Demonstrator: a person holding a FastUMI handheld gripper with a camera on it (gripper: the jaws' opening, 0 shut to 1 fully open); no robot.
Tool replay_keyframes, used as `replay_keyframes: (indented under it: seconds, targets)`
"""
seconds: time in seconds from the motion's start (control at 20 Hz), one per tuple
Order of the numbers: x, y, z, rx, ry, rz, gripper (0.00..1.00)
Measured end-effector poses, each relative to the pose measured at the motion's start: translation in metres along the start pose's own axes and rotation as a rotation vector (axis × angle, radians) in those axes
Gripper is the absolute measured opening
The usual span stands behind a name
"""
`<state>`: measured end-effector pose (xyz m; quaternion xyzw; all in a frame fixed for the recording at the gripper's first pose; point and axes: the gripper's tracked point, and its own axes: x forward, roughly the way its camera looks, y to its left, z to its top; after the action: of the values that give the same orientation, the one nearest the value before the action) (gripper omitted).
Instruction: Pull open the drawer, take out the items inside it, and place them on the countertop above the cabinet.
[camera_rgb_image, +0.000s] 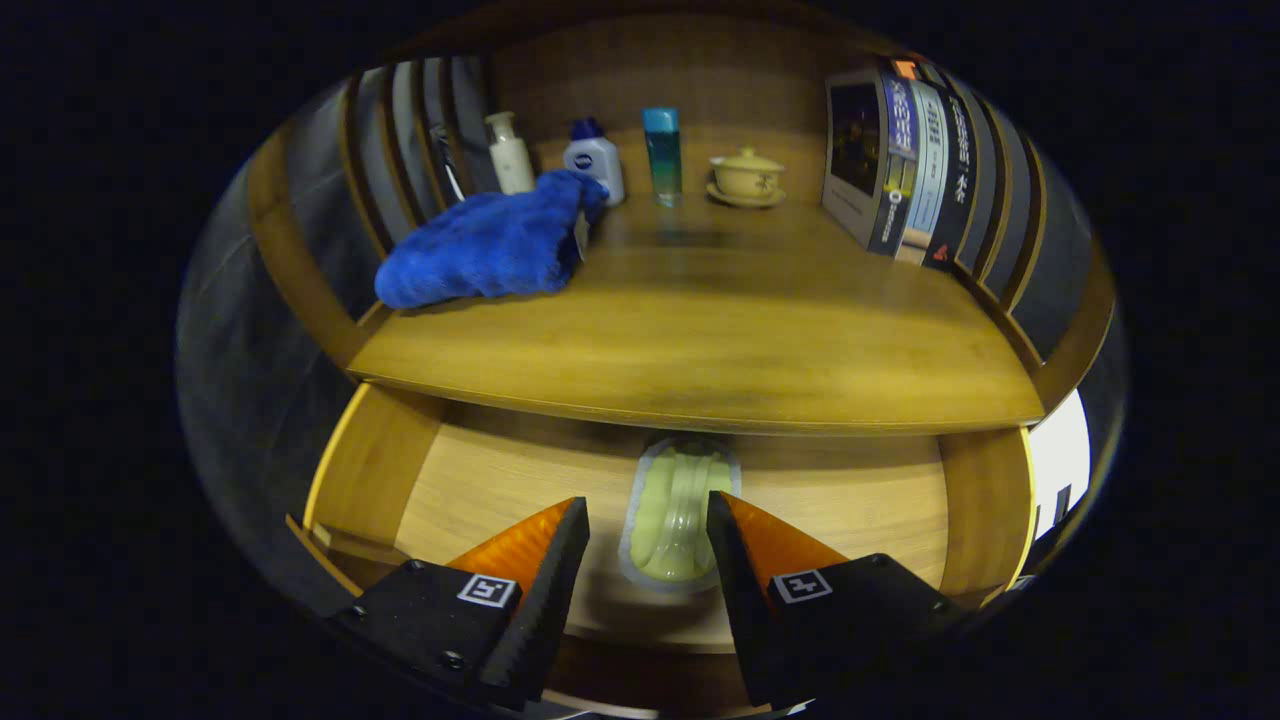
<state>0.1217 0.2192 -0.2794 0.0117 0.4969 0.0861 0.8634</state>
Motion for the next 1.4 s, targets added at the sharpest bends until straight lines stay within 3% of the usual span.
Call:
replay_keyframes:
  seconds: [0.15,0.25,0.35,0.4,0.5,0.7,0.95,1.4]
  targets:
    - [0.017,-0.005,-0.017,-0.028,0.105,-0.034,0.78]
    - [0.029,-0.008,-0.026,-0.033,0.161,-0.052,0.69]
    - [0.034,-0.011,-0.011,-0.034,0.112,-0.052,0.64]
    - [0.032,-0.012,-0.011,-0.017,0.129,-0.049,0.3]
    - [0.04,-0.011,-0.006,0.014,0.123,-0.035,0.22]
    - [0.023,-0.013,-0.007,0.023,0.099,-0.015,0.22]
    - [-0.035,-0.009,0.01,-0.019,-0.041,0.037,0.22]
    - [-0.11,-0.012,0.017,-0.05,-0.246,0.06,0.22]
